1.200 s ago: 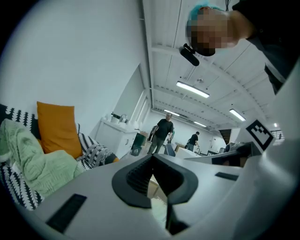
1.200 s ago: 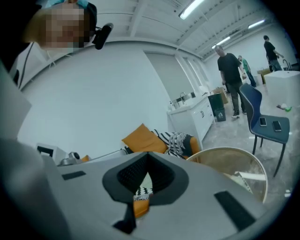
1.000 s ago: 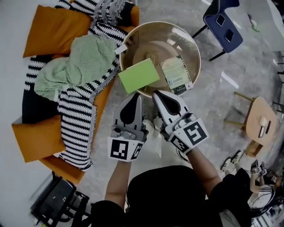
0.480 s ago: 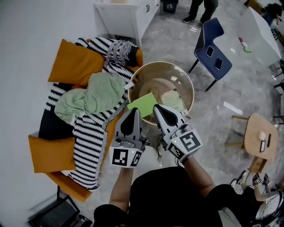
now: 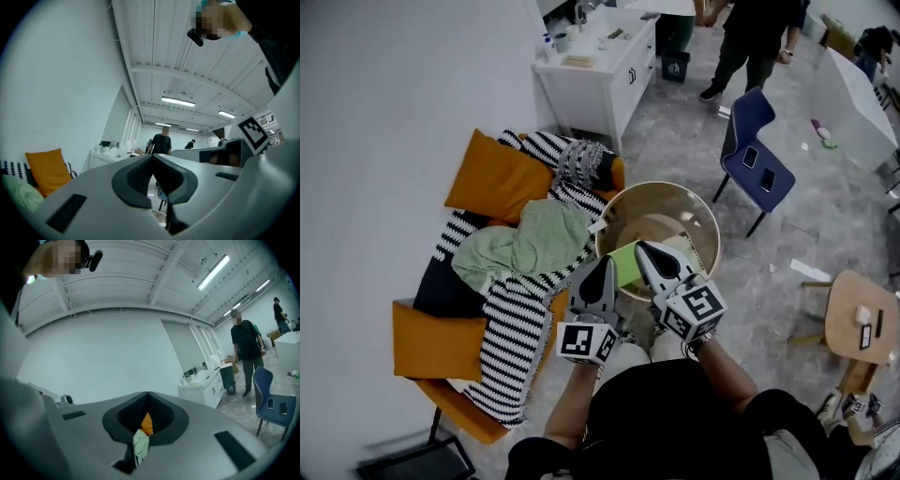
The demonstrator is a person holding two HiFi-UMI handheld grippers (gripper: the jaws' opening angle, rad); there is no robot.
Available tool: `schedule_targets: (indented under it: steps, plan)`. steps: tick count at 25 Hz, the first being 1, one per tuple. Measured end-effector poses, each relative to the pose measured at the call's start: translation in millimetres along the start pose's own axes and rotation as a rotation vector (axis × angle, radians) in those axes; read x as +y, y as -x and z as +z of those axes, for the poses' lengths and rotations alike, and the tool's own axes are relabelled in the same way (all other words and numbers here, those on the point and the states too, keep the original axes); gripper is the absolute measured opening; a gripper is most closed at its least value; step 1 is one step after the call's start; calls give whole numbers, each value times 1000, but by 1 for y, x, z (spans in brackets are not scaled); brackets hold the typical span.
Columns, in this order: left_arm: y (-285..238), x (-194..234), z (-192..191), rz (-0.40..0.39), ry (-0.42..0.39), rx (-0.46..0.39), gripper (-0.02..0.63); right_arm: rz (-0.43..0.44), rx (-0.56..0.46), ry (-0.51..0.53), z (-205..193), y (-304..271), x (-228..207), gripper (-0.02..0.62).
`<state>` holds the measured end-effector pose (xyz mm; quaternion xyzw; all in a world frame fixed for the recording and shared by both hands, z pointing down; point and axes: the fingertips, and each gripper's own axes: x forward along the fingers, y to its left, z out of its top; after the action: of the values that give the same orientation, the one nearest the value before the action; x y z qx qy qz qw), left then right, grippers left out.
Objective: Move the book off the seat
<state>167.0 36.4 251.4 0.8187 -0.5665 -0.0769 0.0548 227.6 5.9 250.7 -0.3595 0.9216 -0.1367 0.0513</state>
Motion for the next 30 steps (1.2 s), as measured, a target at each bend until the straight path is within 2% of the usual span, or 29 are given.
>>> schedule_targets:
  steps: [6, 15, 30]
  plan:
    - [12, -8, 14, 25, 12, 1, 9, 43, 0, 20, 21, 4, 16, 12]
    - [15, -12, 40, 38, -11, -32, 9, 82, -26, 20, 41, 14, 26, 12]
    - [11, -31, 28, -22, 11, -10, 9, 4, -7, 32, 39, 35, 4, 12]
